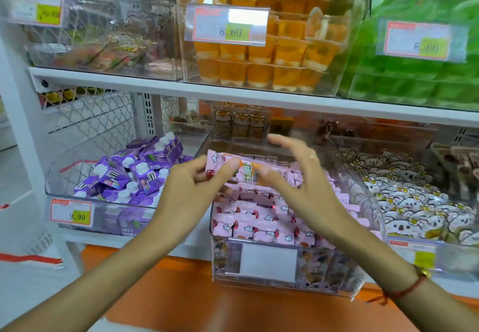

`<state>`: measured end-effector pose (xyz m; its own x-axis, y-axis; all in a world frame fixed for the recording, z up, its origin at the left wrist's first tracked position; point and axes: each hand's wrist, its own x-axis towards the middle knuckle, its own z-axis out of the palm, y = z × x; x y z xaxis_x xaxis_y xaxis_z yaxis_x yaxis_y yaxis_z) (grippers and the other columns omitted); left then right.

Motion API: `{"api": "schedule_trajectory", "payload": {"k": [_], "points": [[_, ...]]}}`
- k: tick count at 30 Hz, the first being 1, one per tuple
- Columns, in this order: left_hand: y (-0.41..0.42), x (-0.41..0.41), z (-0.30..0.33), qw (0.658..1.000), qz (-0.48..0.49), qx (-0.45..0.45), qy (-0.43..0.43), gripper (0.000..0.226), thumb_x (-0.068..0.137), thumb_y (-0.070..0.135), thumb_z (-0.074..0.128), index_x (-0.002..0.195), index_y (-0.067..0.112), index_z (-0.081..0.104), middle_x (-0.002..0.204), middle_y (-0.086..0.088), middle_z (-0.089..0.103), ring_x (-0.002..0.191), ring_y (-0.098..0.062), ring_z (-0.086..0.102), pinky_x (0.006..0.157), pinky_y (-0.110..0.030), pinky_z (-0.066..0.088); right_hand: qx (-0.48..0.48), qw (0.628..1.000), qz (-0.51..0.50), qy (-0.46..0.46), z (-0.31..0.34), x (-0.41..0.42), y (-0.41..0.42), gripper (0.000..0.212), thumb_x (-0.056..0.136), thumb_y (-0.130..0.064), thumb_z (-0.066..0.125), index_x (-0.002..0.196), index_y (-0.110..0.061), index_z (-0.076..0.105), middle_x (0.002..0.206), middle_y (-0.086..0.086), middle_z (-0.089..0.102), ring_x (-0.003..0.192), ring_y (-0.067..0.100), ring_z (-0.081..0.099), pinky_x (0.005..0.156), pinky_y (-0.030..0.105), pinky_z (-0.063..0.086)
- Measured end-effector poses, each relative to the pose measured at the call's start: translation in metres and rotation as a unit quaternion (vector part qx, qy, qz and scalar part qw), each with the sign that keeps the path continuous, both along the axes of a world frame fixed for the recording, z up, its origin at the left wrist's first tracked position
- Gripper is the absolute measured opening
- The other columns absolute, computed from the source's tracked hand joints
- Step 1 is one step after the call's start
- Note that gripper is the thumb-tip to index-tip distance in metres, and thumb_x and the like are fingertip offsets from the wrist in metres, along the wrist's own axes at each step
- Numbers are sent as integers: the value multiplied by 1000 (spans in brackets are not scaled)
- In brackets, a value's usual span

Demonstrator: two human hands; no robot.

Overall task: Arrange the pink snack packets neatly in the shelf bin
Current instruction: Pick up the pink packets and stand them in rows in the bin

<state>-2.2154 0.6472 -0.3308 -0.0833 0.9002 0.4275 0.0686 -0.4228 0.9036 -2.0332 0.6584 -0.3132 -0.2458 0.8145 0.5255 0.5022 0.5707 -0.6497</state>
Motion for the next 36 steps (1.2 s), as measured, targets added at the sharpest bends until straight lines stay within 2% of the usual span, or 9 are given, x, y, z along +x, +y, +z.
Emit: {"api": "schedule_trajectory", "payload": {"k": [5,10,16,20,23,26,30,32,36], "points": [[-2,3,-1,1000,-3,16,24,21,75,42,64,86,26,71,76,10,73,65,-1,67,55,-11,48,48,992,33,-112,-11,-11,-2,43,91,-35,58,132,-26,50,122,-10,56,112,6,45,97,32,38],[-4,1,-2,997,10,33,71,25,77,45,66,98,31,68,90,3,70,84,-15,66,75,-24,54,-26,997,69,19,-7,-12,-3,33,79,-27,75,108,-23,61,100,-12,67,91,2,61,82,23,48],[5,-4,-10,995,64,45,69,29,85,27,67,112,30,59,104,13,63,89,6,59,70,-8,46,-33,993,-3,114,-10,-3,14,34,73,-19,80,96,-11,55,94,-8,66,87,1,61,76,10,46],[15,-14,-28,980,106,-13,167,36,89,22,61,124,26,51,116,11,53,102,-1,54,86,-21,45,-2,991,-74,108,-2,-1,36,28,76,-24,77,89,-21,53,88,-2,59,74,5,51,63,10,42],[17,-12,-38,975,83,-60,195,33,95,30,51,128,28,48,117,11,55,93,7,54,81,-14,40,-37,988,-87,124,2,-14,61,33,78,-23,76,98,-18,50,93,6,61,80,15,58,71,15,49],[17,-9,-39,981,57,-69,172,29,98,28,46,127,26,50,119,14,55,89,16,50,73,0,37,-114,981,-79,137,-1,-35,84,51,79,-17,75,117,-13,41,107,7,64,99,23,64,91,40,51],[14,-10,-37,986,40,-89,137,31,97,30,47,127,26,50,123,12,55,102,0,55,93,-25,46,-73,991,-91,59,-15,-52,99,67,79,-12,75,126,-21,29,110,12,63,99,31,63,89,48,50],[12,-9,-35,986,33,-95,132,31,97,31,46,128,26,50,124,11,56,108,-6,56,97,-38,47,-72,994,-80,13,-22,-52,101,58,80,-13,74,123,-16,36,107,12,66,92,28,66,82,43,54],[11,-10,-32,987,27,-97,129,28,97,31,47,124,28,51,117,15,56,105,-6,57,95,-39,49,-45,994,-50,-87,-27,-50,110,19,87,-23,66,101,-11,63,95,7,69,83,21,65,73,38,53]]}}
